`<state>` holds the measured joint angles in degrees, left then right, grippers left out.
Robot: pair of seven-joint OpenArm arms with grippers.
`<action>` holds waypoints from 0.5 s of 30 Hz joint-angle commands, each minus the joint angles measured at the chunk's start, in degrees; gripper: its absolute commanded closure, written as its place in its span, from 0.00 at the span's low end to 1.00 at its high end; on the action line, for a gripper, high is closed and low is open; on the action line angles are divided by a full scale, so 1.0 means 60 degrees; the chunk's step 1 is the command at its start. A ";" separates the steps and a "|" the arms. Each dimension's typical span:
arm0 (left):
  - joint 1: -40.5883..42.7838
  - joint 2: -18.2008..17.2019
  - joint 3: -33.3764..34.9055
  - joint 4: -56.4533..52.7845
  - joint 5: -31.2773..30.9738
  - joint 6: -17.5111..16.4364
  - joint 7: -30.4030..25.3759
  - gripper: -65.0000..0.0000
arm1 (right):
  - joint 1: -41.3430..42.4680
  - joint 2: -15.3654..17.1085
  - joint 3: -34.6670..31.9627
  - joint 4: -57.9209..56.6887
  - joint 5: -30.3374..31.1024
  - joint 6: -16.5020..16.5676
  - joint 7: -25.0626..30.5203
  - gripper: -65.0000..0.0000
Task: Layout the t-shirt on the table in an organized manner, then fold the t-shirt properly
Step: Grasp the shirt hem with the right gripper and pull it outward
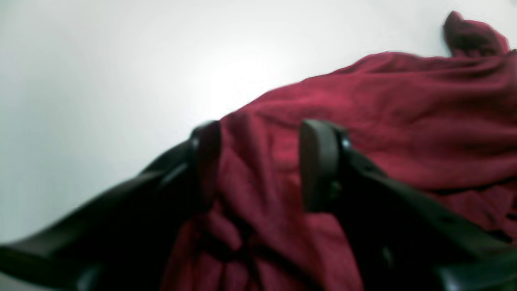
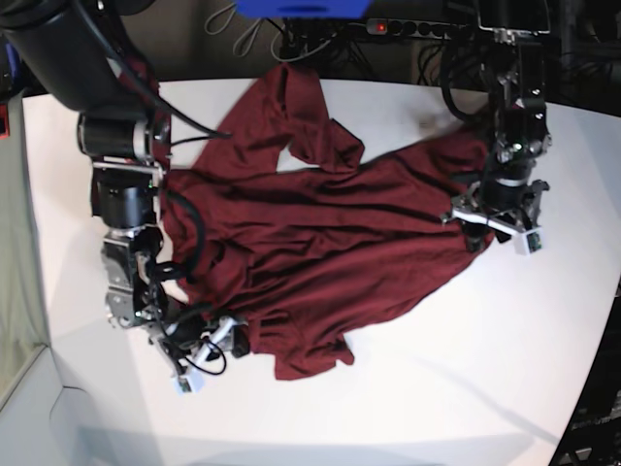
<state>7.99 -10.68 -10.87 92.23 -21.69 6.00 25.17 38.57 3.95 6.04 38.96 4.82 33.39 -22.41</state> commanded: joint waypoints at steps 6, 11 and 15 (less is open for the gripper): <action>0.0053 -0.0177 -0.0158 0.0798 0.0004 -0.0040 -0.0231 0.50 | 0.0393 -0.0313 0.0011 -0.0068 0.0156 0.0055 0.0886 0.36; 0.0009 -0.0074 -0.0158 0.0549 0.0048 -0.0040 -0.0231 0.50 | 0.0246 -0.0533 -0.0004 -0.0068 0.0156 0.0055 0.1545 0.35; -0.0240 -0.0089 -0.0158 0.0138 0.0018 -0.0011 -0.0261 0.50 | 0.0232 -0.0753 -0.0004 -0.0581 0.0156 0.0055 0.2058 0.35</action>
<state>7.75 -10.63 -11.57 91.92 -21.58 6.02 25.36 38.09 0.12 6.09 34.65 4.99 33.21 -11.07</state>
